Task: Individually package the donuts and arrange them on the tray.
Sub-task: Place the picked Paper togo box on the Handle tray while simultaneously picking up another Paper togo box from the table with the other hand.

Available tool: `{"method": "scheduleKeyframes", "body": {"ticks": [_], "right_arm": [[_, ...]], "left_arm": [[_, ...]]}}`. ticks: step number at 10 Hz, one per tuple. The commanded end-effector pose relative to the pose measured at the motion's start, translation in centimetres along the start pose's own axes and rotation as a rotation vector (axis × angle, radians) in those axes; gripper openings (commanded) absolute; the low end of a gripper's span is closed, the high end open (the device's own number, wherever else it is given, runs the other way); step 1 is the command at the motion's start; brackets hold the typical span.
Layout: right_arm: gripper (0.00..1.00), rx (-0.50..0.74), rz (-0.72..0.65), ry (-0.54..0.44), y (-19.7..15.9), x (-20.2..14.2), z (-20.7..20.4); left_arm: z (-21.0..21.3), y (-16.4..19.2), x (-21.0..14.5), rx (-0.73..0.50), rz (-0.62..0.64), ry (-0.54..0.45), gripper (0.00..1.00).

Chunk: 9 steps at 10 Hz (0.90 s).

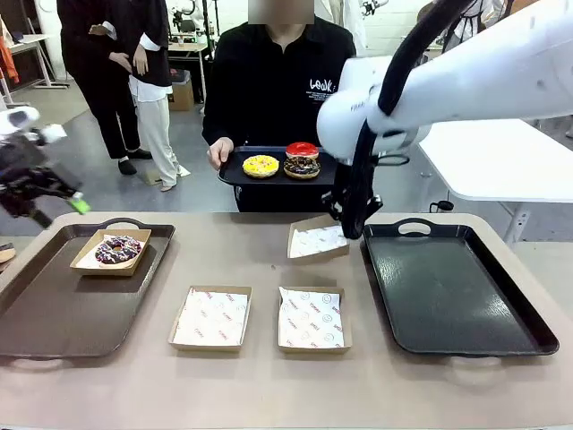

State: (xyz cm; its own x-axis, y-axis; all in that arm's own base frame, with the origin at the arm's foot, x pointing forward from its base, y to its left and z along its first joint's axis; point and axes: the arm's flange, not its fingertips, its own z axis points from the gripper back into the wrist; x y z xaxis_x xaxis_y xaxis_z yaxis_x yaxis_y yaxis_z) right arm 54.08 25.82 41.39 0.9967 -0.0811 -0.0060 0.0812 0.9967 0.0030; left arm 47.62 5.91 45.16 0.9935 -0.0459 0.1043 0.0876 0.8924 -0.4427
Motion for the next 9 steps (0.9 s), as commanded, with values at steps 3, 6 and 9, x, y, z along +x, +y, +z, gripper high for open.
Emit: {"method": "scheduleKeyframes", "body": {"ticks": [3,6,9], "right_arm": [[0.00,0.004,-0.046,0.086,0.8,1.2,6.5],[0.00,0.000,-0.066,0.058,1.8,2.1,9.8],[0.00,0.013,-0.057,0.062,2.8,3.0,10.2]], "left_arm": [[5.0,7.1,-7.7,-0.279,0.069,-0.058,1.00],[6.0,12.7,-11.3,-0.514,0.186,-0.142,1.00],[6.2,15.7,-12.4,-0.704,0.228,-0.163,1.00]]}}
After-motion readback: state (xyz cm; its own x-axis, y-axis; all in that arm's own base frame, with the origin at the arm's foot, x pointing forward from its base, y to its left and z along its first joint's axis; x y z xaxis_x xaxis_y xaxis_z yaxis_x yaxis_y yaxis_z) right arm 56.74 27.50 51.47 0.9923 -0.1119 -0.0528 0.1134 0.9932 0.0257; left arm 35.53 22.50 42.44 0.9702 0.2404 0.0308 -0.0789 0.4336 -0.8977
